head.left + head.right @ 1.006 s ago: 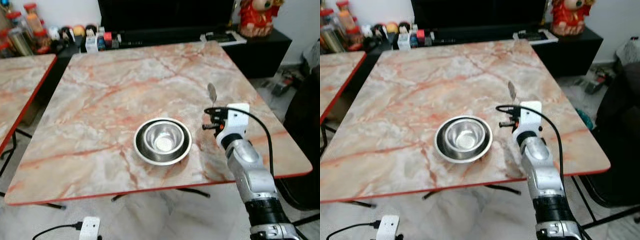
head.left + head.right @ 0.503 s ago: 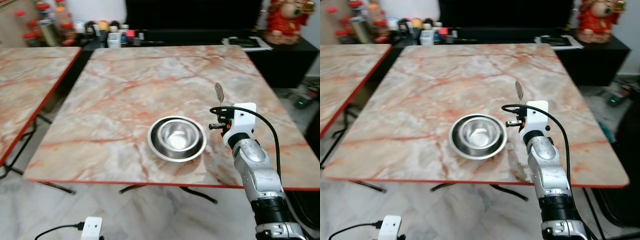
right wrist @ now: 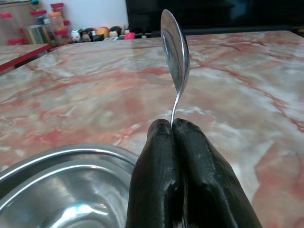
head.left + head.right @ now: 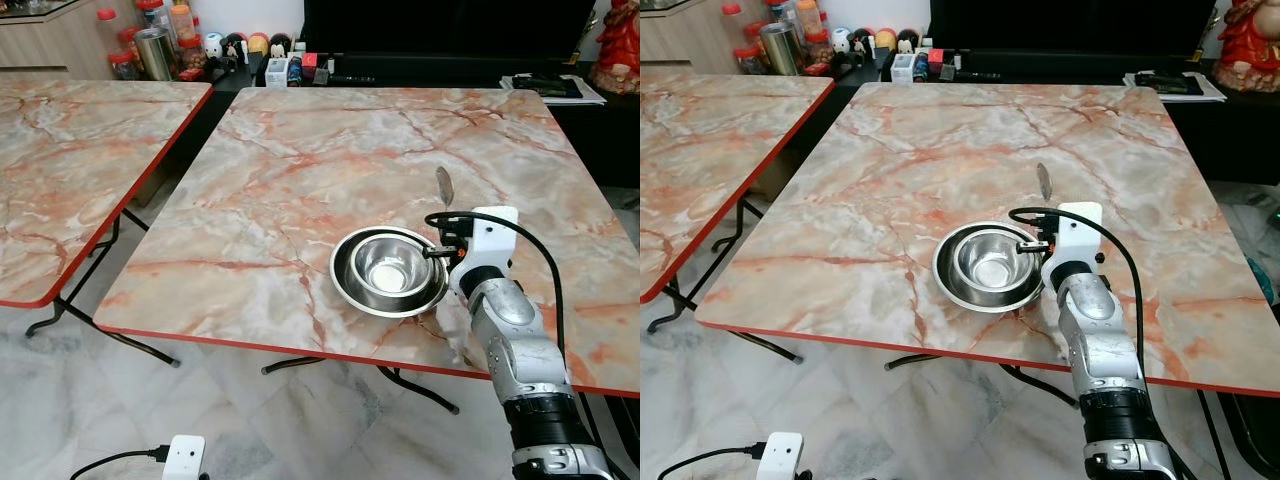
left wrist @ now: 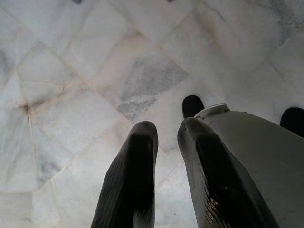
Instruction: Setting the table
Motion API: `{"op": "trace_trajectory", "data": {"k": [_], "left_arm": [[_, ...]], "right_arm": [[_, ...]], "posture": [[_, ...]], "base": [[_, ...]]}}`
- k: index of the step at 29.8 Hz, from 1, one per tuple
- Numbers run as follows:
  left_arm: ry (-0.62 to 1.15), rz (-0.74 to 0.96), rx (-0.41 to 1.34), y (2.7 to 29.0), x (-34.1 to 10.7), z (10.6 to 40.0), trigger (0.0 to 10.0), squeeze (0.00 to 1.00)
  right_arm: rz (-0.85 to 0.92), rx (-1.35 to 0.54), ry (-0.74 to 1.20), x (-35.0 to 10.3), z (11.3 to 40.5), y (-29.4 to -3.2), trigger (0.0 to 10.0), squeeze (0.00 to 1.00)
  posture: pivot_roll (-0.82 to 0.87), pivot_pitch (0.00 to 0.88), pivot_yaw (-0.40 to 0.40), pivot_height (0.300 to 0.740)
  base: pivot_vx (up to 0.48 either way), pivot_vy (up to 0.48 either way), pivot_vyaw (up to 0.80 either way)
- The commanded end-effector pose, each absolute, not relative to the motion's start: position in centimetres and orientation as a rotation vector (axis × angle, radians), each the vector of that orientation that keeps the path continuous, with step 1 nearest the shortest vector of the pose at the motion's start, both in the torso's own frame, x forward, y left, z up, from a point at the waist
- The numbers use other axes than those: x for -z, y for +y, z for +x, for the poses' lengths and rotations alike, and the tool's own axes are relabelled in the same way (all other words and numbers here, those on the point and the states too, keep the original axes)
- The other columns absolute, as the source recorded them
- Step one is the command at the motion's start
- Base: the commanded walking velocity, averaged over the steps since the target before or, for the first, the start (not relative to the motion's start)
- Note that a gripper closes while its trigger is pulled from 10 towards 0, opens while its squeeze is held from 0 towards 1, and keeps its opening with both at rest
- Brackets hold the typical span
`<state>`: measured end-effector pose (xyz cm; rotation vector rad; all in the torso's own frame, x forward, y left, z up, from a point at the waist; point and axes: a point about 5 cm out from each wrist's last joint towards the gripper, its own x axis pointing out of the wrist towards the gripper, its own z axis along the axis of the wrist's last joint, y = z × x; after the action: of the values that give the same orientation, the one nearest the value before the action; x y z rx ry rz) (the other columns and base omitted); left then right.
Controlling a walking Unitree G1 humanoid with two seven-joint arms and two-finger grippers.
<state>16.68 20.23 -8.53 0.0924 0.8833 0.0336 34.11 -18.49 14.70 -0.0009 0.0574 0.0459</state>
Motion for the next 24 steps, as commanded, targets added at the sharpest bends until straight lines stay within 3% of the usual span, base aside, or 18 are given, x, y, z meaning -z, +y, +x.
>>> {"op": "trace_trajectory", "data": {"k": [1, 4, 22, 24], "left_arm": [[0.906, 0.092, -0.035, 20.44, 8.69, 16.34, 10.0, 0.0], [0.906, 0.093, -0.034, 20.45, 8.69, 16.34, 10.0, 0.0], [0.91, 0.093, -0.034, 20.53, 8.72, 16.26, 10.0, 0.0], [0.91, 0.093, -0.033, 20.54, 8.72, 16.26, 10.0, 0.0]], "right_arm": [[0.016, -0.018, 0.066, -14.79, 34.2, -19.09, 10.0, 0.0], [0.021, -0.01, 0.056, -14.89, 34.24, -19.12, 10.0, 0.0], [0.021, -0.013, 0.083, -14.27, 34.21, -18.57, 10.0, 0.0], [0.031, -0.003, 0.077, -14.29, 34.29, -18.73, 10.0, 0.0]], "posture": [[-0.09, 0.091, 0.047, 0.728], [-0.09, 0.09, 0.048, 0.728], [-0.08, 0.09, 0.047, 0.728], [-0.08, 0.089, 0.048, 0.728]], "base": [[0.0, 0.0, 0.0], [0.0, 0.0, -0.78], [0.0, 0.0, 0.0], [0.0, 0.0, -0.68]]}}
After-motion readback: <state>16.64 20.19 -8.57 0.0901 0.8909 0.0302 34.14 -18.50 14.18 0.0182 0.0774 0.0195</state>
